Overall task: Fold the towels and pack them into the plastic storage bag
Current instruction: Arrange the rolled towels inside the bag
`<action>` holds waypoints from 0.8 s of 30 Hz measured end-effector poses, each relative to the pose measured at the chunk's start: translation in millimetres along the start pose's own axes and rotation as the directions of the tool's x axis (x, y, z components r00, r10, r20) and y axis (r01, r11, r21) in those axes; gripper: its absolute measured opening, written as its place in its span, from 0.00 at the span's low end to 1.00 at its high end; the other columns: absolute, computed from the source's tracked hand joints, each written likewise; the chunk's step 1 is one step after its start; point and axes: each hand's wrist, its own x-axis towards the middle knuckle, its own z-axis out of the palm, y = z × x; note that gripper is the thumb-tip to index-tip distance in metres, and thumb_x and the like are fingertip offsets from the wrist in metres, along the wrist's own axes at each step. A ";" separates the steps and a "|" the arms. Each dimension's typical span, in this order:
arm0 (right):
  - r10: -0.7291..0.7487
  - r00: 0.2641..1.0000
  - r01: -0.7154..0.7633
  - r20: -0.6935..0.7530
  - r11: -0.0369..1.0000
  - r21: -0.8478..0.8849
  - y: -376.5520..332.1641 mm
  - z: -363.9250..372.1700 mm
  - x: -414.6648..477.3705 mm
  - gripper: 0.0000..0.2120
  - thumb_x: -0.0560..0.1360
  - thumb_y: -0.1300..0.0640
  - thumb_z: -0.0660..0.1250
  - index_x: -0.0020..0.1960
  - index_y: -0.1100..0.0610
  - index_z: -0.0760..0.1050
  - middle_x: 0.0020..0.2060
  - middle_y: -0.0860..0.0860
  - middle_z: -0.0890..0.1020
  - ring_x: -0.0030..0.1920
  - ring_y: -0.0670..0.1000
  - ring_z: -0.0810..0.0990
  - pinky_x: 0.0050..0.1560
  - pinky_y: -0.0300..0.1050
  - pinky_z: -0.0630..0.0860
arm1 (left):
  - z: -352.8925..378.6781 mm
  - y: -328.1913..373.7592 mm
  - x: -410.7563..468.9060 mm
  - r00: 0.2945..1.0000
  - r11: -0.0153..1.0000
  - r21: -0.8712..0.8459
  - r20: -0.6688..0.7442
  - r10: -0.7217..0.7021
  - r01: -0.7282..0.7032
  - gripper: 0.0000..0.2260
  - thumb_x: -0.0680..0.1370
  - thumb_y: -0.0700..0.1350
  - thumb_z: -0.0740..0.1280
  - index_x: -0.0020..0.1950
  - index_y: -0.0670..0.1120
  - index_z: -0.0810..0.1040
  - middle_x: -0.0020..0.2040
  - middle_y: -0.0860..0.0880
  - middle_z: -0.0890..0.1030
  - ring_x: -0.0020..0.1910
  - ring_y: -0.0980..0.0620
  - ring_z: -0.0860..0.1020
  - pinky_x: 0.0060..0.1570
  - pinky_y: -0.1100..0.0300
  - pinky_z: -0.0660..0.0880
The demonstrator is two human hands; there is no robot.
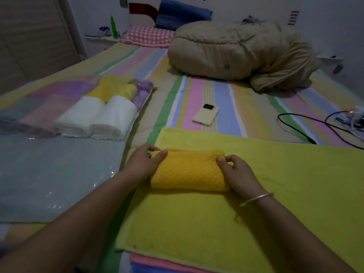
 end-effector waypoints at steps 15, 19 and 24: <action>0.175 0.949 -0.264 -0.260 0.895 -0.359 -18.1 14.8 -7.5 0.25 0.77 0.36 0.56 0.60 0.55 0.71 0.56 0.56 0.79 0.56 0.60 0.77 0.50 0.49 0.71 | 6.5 22.7 52.7 0.849 0.656 0.570 0.157 0.505 -0.495 0.18 0.77 0.59 0.63 0.61 0.50 0.73 0.59 0.48 0.76 0.56 0.49 0.74 0.53 0.54 0.72; 0.330 0.936 -0.337 -0.121 0.940 -0.045 -26.4 16.1 -6.2 0.32 0.74 0.38 0.65 0.65 0.62 0.70 0.62 0.59 0.77 0.61 0.60 0.76 0.58 0.50 0.72 | 18.3 60.0 54.8 0.727 0.671 0.461 0.664 0.174 -0.581 0.32 0.71 0.65 0.67 0.70 0.50 0.69 0.67 0.49 0.73 0.63 0.49 0.72 0.61 0.54 0.71; 0.253 0.958 -0.180 -0.137 0.897 0.404 -42.4 8.9 -32.5 0.19 0.70 0.50 0.73 0.56 0.59 0.79 0.52 0.58 0.82 0.51 0.56 0.81 0.54 0.53 0.78 | 7.3 81.4 40.9 0.689 0.610 0.496 0.716 0.115 -0.618 0.30 0.66 0.66 0.71 0.61 0.49 0.77 0.58 0.48 0.79 0.54 0.48 0.77 0.53 0.53 0.75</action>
